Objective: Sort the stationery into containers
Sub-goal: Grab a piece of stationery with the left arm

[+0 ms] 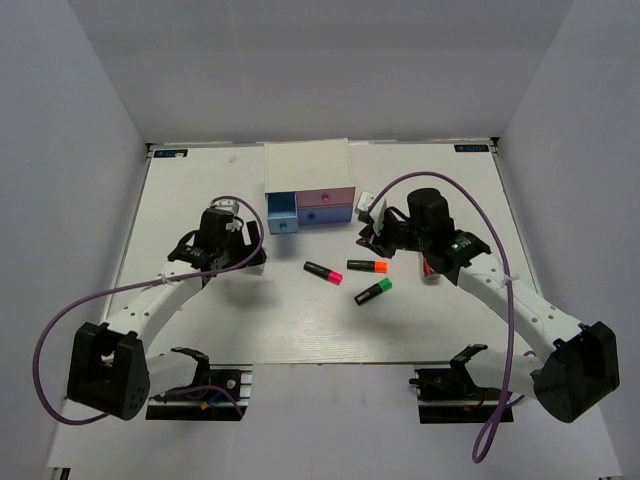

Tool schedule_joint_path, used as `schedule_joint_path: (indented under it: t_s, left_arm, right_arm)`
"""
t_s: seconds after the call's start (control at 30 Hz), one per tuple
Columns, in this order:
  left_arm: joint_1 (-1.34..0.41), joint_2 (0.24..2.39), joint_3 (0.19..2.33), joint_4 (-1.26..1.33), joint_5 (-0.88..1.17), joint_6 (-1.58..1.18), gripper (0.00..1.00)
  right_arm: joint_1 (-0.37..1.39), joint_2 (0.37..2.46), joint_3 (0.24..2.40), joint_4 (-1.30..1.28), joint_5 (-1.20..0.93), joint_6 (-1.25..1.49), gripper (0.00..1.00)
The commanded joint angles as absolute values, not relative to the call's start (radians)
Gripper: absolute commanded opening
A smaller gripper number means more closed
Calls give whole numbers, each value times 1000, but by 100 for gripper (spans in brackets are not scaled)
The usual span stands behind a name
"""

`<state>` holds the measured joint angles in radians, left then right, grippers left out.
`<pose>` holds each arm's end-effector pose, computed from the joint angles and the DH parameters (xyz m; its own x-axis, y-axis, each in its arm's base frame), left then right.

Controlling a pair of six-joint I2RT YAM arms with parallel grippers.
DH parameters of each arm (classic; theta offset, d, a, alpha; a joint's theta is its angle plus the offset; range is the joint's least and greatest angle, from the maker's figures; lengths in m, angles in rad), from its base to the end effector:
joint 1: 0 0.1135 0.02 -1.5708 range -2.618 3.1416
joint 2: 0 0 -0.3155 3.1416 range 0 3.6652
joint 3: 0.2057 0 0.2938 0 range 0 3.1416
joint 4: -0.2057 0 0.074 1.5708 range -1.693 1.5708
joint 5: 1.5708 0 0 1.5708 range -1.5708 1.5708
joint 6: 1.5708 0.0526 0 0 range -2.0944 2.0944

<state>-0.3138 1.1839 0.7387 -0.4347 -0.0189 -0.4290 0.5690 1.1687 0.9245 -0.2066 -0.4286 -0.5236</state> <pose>0.2543 -0.0815 0.2384 -0.7902 -0.1808 -0.5855 -0.0347 0.9672 -0.2518 0.2408 0.1799 0.3394 0.0847 -0.4856 -0.8700 -0.8808 0.3717 -0.2932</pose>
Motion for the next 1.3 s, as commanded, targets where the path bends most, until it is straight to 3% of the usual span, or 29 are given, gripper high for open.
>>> schedule_joint_path:
  t_s: [0.0, 0.23, 0.6, 0.8, 0.97, 1.1, 1.13, 1.27]
  left_arm:
    - [-316, 1209, 790, -390, -52, -391, 98]
    - [-316, 1298, 818, -377, -75, -339, 98]
    - [-325, 1387, 799, -299, -130, -330, 98]
    - [-344, 1416, 799, -270, -140, -341, 90]
    - [-362, 1437, 790, -261, -152, -359, 75]
    - [-371, 1437, 781, -261, -161, -370, 56]
    - [-371, 1425, 781, -261, -170, -370, 45]
    - [-380, 1358, 790, -324, -170, -390, 23]
  right_arm:
    - [560, 1143, 916, -180, -459, -480, 32]
    - [554, 1138, 905, -170, -466, -471, 37]
    - [543, 1131, 893, -166, -474, -459, 39]
    - [538, 1138, 894, -167, -480, -449, 39]
    - [538, 1140, 896, -166, -485, -448, 39]
    - [537, 1143, 897, -164, -488, -445, 39]
    - [535, 1140, 897, -164, -489, -445, 39]
    - [537, 1135, 899, -164, -491, -443, 39]
